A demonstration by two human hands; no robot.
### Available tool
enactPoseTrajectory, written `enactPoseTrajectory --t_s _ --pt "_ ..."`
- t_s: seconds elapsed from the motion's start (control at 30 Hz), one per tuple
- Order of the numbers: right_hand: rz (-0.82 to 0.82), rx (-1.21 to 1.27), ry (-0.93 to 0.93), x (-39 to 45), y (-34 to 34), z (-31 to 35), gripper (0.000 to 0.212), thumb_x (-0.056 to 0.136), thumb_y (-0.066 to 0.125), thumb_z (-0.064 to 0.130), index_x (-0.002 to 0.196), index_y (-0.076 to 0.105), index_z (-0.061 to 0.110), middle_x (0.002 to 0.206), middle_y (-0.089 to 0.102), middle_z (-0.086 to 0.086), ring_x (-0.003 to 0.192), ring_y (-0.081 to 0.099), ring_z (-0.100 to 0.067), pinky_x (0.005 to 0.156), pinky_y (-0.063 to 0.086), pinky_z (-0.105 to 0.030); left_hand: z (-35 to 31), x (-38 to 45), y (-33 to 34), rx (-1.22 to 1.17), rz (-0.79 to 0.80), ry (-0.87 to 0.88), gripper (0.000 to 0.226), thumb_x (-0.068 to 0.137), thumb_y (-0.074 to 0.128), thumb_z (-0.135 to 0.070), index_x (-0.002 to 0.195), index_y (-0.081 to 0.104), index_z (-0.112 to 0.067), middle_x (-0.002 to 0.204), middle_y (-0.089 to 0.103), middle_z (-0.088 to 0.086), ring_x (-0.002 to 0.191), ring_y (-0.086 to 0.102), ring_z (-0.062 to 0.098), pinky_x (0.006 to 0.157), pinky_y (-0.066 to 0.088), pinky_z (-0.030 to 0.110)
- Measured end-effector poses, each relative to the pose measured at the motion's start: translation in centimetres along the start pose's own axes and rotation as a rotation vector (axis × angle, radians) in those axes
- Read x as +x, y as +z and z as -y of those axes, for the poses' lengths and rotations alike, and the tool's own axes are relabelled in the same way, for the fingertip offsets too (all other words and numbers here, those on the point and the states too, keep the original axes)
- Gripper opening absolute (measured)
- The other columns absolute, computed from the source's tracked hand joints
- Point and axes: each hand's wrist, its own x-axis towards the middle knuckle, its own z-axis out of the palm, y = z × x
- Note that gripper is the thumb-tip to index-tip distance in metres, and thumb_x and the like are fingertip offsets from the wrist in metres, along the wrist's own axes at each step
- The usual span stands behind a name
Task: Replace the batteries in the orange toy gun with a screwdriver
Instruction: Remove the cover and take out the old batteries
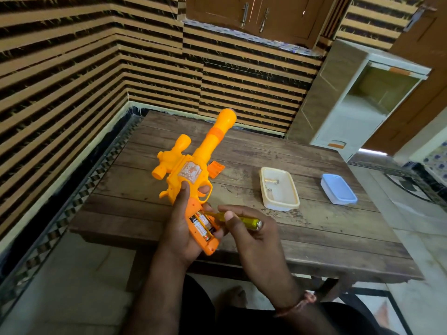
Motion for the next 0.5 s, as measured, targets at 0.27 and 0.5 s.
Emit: enactPoseTrajectory --t_s 0.27,0.5 --pt "0.014 -0.013 -0.028 0.19 0.56 0.18 0.023 0.095 0.057 0.006 0.092 0.074 0.021 0.064 0.07 -0.005 0.063 0.067 -0.009 0.059 0.052 -0.018 -0.12 -0.03 -0.24 -0.012 0.0 0.007 0.054 0.09 0.042 -0.063 0.116 0.06 -0.019 0.075 0.047 0.009 0.05 0.059 0.02 0.043 0.05 0.029" --pt "0.045 -0.01 -0.023 0.45 0.18 -0.05 0.02 0.095 0.057 0.005 0.096 0.074 0.014 0.066 0.071 -0.006 0.063 0.067 -0.011 0.06 0.053 -0.02 -0.05 0.17 -0.49 0.038 0.0 0.008 0.054 0.089 0.043 -0.065 0.113 0.062 -0.02 0.08 0.048 0.01 0.055 0.056 0.023 0.045 0.047 0.029"
